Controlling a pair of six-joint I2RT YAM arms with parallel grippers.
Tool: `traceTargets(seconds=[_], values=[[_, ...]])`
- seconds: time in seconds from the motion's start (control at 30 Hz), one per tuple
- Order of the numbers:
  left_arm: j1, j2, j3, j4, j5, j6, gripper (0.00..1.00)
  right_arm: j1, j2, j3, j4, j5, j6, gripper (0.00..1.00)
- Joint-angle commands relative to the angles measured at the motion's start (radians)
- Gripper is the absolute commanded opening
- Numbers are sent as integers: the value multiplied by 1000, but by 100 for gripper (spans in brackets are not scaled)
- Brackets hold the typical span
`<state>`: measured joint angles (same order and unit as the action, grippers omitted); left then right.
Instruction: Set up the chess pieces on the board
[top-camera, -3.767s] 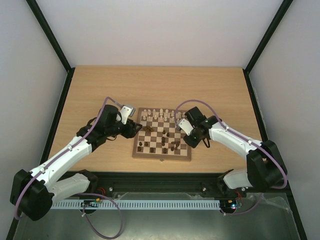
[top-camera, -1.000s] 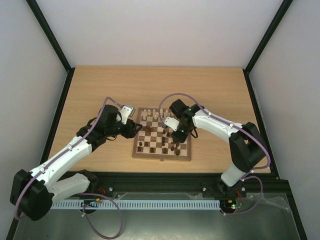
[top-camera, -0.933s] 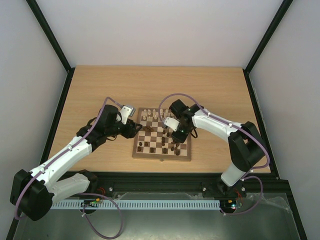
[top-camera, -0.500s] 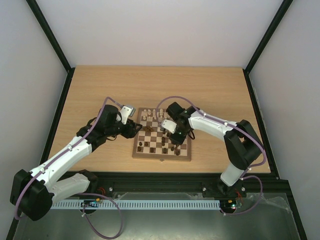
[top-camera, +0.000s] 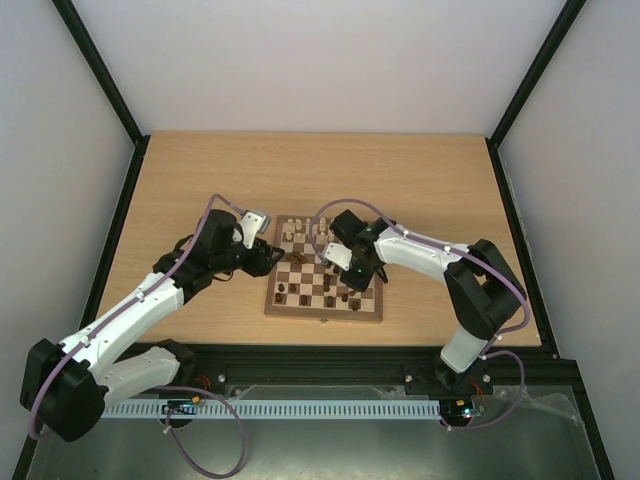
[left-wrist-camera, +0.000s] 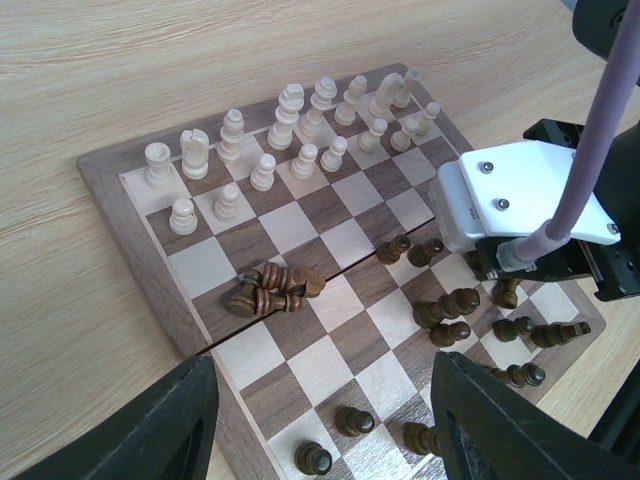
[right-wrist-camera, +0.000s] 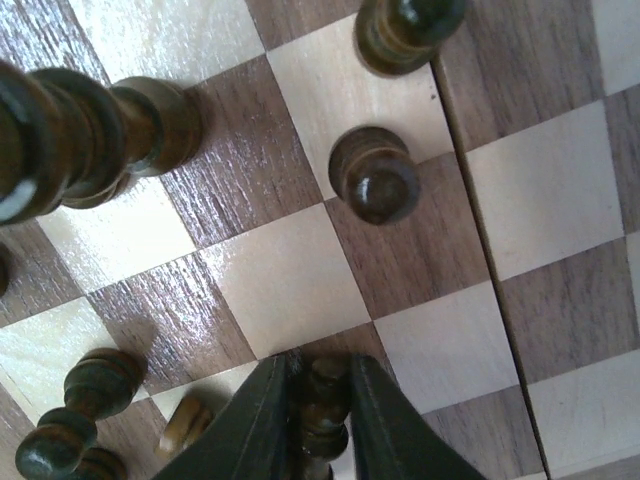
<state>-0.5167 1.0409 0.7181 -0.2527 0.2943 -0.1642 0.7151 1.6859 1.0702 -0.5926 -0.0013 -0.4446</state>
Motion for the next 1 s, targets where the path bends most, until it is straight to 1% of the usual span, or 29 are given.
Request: traceTargets(seconds=[0.0,0.07,0.13,0.3,0.5,0.6,0.73,0.83,0.9,0.97], values=[[0,-14,-10,9,-8,9,61,-3,17,-23,-12,25,3,15],[0,-13,-9,9,-9,9,62,-16,13,-24,-10,17,13,10],[0,-12,-11,9,-9,8,62,-38,-2,-21,-10,-2,25,9],[0,-3,-9,10,-7,6,62,-93,-44,-23,-6,-56,47,8],[0,2,-8,10,-6,5,62,-106,-77,-34,24,-54,78,7],[0,6,-8,20,16,-11,62,-111,-104,-20,48,-47,108,4],[-2,37,-14,95,110,-122,62,-117,-162,18,73,-38,154,4],[-38,74,-31,211,192,-235,61,-117,-205,48,67,-73,177,4],[-90,100,-32,290,195,-273,61,-117,-228,63,60,-100,189,4],[-143,126,-23,332,169,-277,60,-117,-248,77,53,-116,200,4]])
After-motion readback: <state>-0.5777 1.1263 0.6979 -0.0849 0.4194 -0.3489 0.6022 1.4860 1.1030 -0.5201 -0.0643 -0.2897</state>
